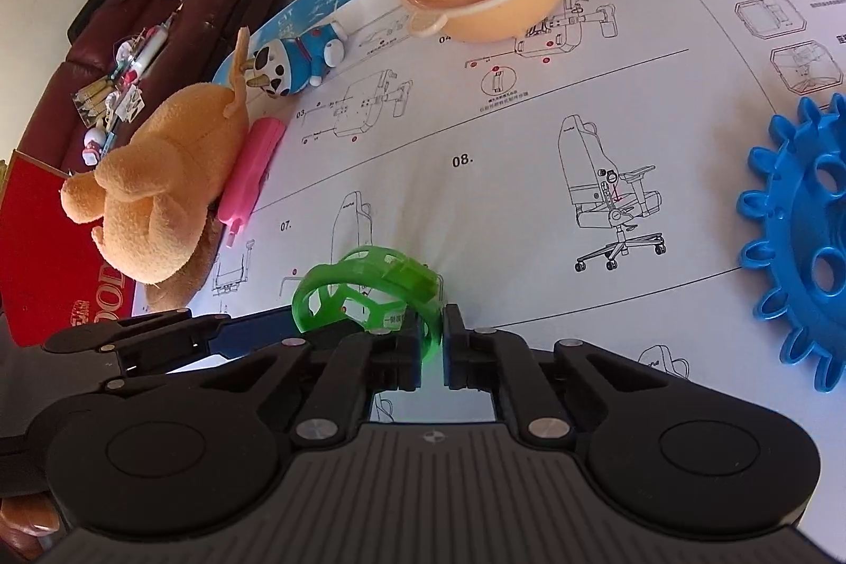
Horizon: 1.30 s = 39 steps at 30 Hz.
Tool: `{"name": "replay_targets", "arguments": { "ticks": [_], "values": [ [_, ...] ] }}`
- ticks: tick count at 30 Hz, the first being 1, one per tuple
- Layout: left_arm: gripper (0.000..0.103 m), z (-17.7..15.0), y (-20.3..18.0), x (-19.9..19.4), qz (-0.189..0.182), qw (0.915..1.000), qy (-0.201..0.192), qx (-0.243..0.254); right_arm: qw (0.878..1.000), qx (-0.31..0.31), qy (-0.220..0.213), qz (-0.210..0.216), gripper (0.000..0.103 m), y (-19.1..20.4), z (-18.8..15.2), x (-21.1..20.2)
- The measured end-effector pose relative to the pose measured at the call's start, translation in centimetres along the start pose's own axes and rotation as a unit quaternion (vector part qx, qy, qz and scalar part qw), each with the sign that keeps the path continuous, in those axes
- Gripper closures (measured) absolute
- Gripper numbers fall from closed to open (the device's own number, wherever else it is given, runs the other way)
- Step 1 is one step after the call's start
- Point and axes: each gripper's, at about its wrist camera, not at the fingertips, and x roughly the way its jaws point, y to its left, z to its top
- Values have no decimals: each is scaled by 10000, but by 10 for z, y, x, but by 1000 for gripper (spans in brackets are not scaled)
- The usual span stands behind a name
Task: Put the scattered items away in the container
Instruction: 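Close the right gripper on the green ball while the left gripper holds it, then lift the green ball with both grippers toward the red box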
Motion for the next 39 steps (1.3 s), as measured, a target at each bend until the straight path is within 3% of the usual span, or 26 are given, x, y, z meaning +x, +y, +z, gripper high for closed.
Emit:
{"name": "replay_targets", "arguments": {
  "ticks": [3, 5, 10, 12, 14, 15, 16, 17, 18, 21, 30, 39],
  "values": [
    [72, 1, 0, 0, -18, 10000, 11, 1, 10000, 43, -27, 4, 94, -1, 0, 0],
    [94, 1, -1, 2, -155, 9999, 60, 4, 10000, -12, -70, 4, 94, 1, 0, -1],
    [94, 2, 1, 4, -253, 9996, 105, -45, 9996, -103, -275, 58, 89, 5, 0, 2],
    [83, 2, 2, 6, -222, 9997, 135, -27, 9995, -116, -270, 110, 92, 2, -1, 6],
    [45, -1, -1, 7, 186, 9997, 44, 122, 9994, -163, -281, 71, 92, 4, -2, 6],
    [45, -2, -1, 7, 308, 9994, -1, 176, 9994, -204, -275, 48, 92, 6, -2, 6],
    [58, -3, 1, 7, 248, 9996, -9, 132, 9994, -200, -266, 49, 92, 7, -2, 5],
    [86, -2, 3, 5, 47, 10000, 30, 82, 9996, -158, -237, 71, 92, 7, -3, 5],
    [93, -2, 0, 3, -120, 9999, 58, 83, 9997, -73, -201, 120, 91, 6, -3, 4],
    [96, -4, -13, -6, 90, 9992, -127, 358, 9998, 43, -176, 81, 93, 5, -5, 1],
    [96, -5, -12, -63, 59, 9980, -596, 213, 9982, -292, -506, 118, 93, 37, -6, -42],
    [94, -2, 45, -164, 635, 9861, -1509, -267, 9842, -1497, -853, 400, 93, 150, 18, -75]
  ]
}}
